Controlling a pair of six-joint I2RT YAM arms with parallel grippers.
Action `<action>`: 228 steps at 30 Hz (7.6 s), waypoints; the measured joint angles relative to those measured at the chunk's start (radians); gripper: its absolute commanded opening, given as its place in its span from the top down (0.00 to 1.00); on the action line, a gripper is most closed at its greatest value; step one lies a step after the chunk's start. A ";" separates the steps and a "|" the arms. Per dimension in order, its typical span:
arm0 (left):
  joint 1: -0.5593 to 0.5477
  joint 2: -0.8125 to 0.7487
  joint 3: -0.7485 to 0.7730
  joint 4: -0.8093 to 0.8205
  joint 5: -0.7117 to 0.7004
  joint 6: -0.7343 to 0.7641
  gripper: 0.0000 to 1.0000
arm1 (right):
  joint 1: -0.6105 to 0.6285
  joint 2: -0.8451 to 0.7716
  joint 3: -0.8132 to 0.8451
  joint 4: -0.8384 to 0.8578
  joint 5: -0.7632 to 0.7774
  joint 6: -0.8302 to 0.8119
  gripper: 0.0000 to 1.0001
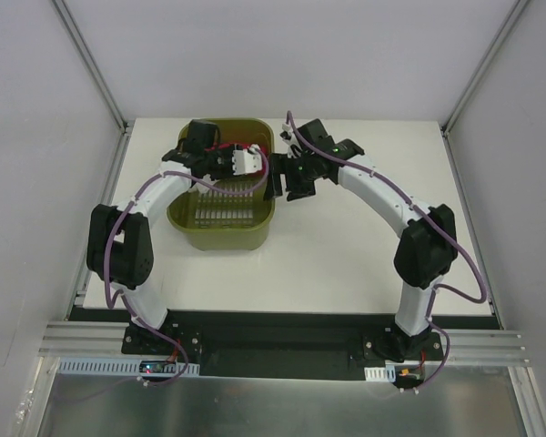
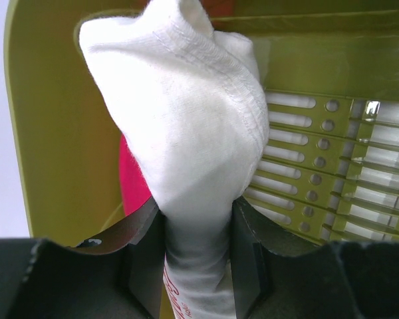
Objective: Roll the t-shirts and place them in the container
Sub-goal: Move the bin to the center of the board, then place the T-shirt in the bin, then move the bin to the corner of the board.
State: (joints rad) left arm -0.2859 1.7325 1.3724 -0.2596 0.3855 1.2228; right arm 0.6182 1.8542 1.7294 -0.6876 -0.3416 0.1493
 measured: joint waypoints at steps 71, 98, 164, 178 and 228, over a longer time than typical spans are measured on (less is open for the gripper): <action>-0.119 0.004 -0.231 0.204 -0.179 -0.039 0.34 | 0.040 0.066 0.043 -0.158 0.197 -0.050 0.99; -0.086 -0.035 -0.033 -0.203 0.006 -0.396 1.00 | 0.020 0.090 0.068 -0.158 0.162 -0.061 0.99; 0.214 -0.566 -0.019 -0.550 0.001 -0.949 0.01 | -0.176 -0.618 -0.321 -0.102 0.443 -0.360 0.04; 0.366 -0.666 -0.072 -0.532 -0.060 -0.998 0.01 | -0.176 -0.460 -0.352 0.019 0.398 -0.614 0.04; 0.419 -0.122 0.080 -0.632 -0.121 -1.041 0.33 | -0.193 -0.301 -0.322 0.018 0.395 -0.704 0.04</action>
State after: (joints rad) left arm 0.1333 1.6104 1.4521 -0.8917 0.2642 0.1822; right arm 0.4248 1.5536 1.4078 -0.6701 0.0536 -0.5545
